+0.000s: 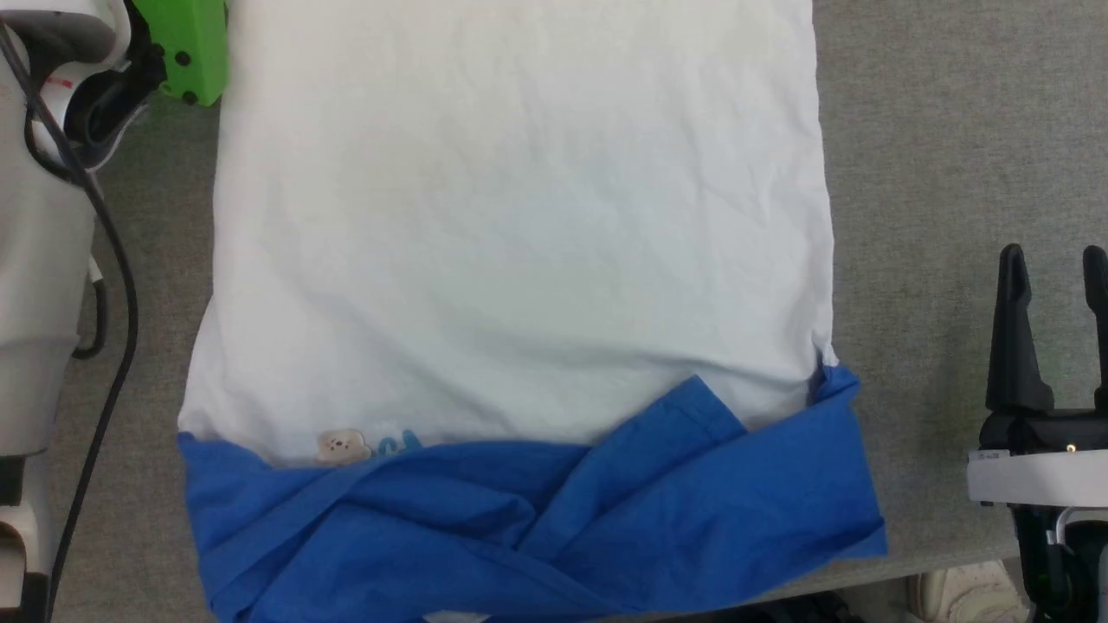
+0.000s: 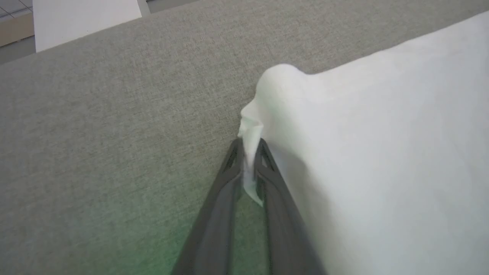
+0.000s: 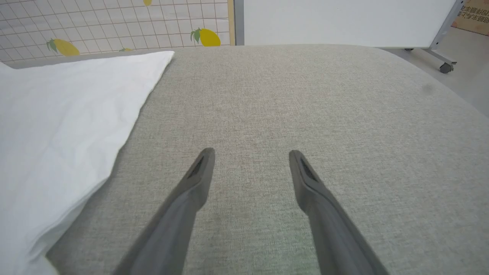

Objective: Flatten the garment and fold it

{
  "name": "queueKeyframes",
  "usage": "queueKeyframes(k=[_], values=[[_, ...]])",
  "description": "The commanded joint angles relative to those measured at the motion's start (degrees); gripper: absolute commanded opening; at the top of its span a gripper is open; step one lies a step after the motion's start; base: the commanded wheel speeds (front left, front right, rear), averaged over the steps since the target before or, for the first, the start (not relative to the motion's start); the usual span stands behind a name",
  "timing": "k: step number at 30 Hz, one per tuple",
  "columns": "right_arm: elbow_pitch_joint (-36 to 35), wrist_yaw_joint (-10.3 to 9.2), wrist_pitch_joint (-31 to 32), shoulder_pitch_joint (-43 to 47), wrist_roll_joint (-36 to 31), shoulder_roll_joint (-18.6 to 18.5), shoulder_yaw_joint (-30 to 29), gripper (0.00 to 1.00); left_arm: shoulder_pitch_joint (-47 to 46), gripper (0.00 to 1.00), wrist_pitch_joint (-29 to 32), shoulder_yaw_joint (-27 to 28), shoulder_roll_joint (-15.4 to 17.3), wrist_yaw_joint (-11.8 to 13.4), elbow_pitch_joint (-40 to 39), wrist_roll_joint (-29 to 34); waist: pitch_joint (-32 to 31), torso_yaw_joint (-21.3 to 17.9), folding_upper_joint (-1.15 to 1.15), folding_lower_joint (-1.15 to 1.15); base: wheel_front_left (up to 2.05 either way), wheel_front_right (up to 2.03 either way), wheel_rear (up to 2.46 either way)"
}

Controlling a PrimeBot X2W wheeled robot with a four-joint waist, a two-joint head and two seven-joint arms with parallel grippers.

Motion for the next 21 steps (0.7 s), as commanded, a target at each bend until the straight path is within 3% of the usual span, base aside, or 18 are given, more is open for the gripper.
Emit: queueKeyframes(k=[1,13,17,21], values=[[0.1,-0.08,-0.5,-1.1,0.1,0.1,-0.2,1.00,1.0,0.00,-0.3,0.1,0.0,-0.1,0.5,-1.1,-0.4,0.4,0.00,-0.01,0.00,0.00,0.00],[-4.1,-0.08,3.1,-3.6,-3.6,0.1,-1.0,1.00,3.1,0.00,-9.4,1.3,-0.5,-0.6,-0.5,-2.2,-5.0,3.7,0.00,-0.01,0.00,0.00,0.00],[-8.3,-0.08,9.9,-10.5,-5.2,-0.5,0.0,1.00,3.0,0.00,-11.8,0.8,-1.0,-0.8,-0.8,-2.2,-5.7,5.7,0.00,-0.01,0.00,0.00,0.00],[-7.1,-0.08,19.8,-20.3,-3.3,-4.5,1.8,1.00,2.8,0.00,-12.9,0.2,-1.4,-1.0,-0.9,-2.4,-5.6,7.2,0.00,-0.01,0.00,0.00,0.00]])
